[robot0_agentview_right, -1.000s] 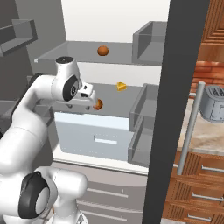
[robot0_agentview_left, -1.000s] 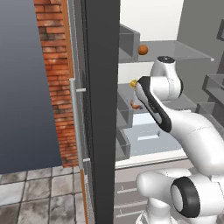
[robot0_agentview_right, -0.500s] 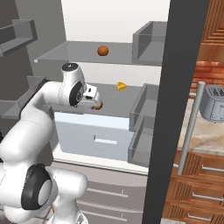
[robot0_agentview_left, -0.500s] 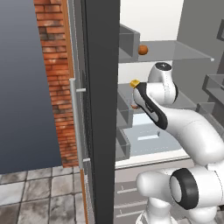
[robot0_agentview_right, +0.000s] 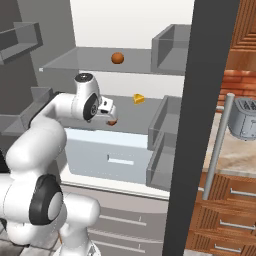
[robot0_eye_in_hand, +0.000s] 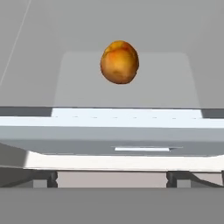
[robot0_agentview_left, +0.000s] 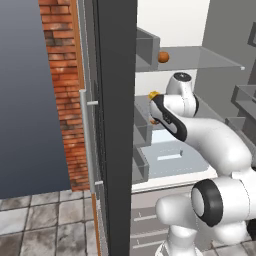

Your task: Pick up the peach and tangerine from the fridge and place one fruit on each plate on the dining counter.

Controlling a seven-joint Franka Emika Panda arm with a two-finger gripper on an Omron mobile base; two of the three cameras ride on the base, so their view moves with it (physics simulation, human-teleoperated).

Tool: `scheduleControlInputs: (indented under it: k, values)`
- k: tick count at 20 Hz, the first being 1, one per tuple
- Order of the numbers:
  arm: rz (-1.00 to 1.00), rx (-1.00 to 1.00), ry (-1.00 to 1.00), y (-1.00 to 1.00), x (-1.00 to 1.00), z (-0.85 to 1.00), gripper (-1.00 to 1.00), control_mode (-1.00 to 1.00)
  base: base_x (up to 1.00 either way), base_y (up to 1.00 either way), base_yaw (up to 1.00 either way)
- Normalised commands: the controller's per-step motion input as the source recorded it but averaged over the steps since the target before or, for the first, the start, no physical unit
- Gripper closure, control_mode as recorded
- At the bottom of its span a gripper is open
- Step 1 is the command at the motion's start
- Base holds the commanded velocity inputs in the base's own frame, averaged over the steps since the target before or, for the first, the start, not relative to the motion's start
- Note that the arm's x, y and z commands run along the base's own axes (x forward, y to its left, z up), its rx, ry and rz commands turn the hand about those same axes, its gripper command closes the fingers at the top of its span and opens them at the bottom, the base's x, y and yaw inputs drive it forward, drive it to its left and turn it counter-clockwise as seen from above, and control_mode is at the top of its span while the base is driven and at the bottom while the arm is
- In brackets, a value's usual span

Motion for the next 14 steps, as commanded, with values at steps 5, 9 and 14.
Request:
scheduleControlInputs:
  k: [5, 9, 14]
  values:
    - [0.0, 0.0, 0.0, 0.0, 0.21, -0.18, -1.0, -1.0, 0.0, 0.0, 0.0]
    - [0.0, 0.0, 0.0, 0.0, 0.15, -0.17, -1.0, -1.0, 0.0, 0.0, 0.0]
    - [0.0, 0.0, 0.01, -0.07, 0.31, -0.05, -1.0, -1.0, 0.0, 0.0, 0.0]
